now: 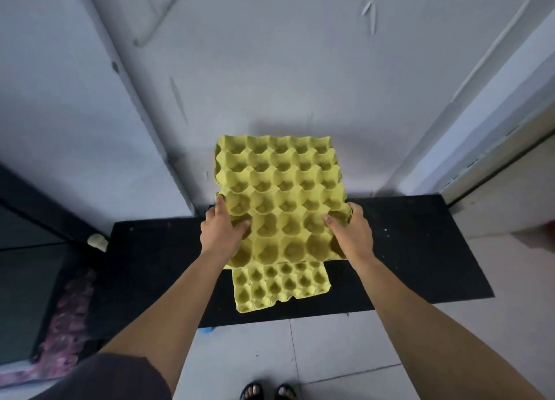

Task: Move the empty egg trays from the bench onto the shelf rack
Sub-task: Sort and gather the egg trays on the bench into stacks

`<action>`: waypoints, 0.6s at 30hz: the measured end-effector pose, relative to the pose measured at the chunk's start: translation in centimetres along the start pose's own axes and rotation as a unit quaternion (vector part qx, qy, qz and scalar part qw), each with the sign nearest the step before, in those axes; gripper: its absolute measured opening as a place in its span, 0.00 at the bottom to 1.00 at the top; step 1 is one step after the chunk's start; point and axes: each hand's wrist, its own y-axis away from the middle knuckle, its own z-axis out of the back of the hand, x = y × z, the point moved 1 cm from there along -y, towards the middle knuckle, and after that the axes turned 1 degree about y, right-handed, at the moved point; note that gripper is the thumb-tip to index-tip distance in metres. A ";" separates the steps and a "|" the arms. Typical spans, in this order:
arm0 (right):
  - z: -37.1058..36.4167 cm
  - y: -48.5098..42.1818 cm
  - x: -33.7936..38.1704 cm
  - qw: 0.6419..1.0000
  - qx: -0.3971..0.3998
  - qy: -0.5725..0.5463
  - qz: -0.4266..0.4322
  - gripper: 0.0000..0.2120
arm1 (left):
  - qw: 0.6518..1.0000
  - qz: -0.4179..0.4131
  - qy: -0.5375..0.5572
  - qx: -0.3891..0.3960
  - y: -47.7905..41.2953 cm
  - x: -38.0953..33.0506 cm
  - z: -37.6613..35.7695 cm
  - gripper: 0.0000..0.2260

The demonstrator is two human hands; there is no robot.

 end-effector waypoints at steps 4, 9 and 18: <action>4.0 1.8 5.8 0.998 -0.031 -0.024 0.055 0.32 | 0.997 -0.051 0.023 -0.054 1.7 -4.0 5.9 0.32; 7.7 3.5 11.8 0.991 -0.053 -0.047 0.114 0.32 | 0.982 -0.119 0.064 -0.130 3.7 -7.8 12.3 0.28; 11.2 7.4 21.6 0.964 -0.025 -0.098 0.247 0.30 | 0.938 -0.188 0.089 -0.276 8.7 -10.4 22.7 0.26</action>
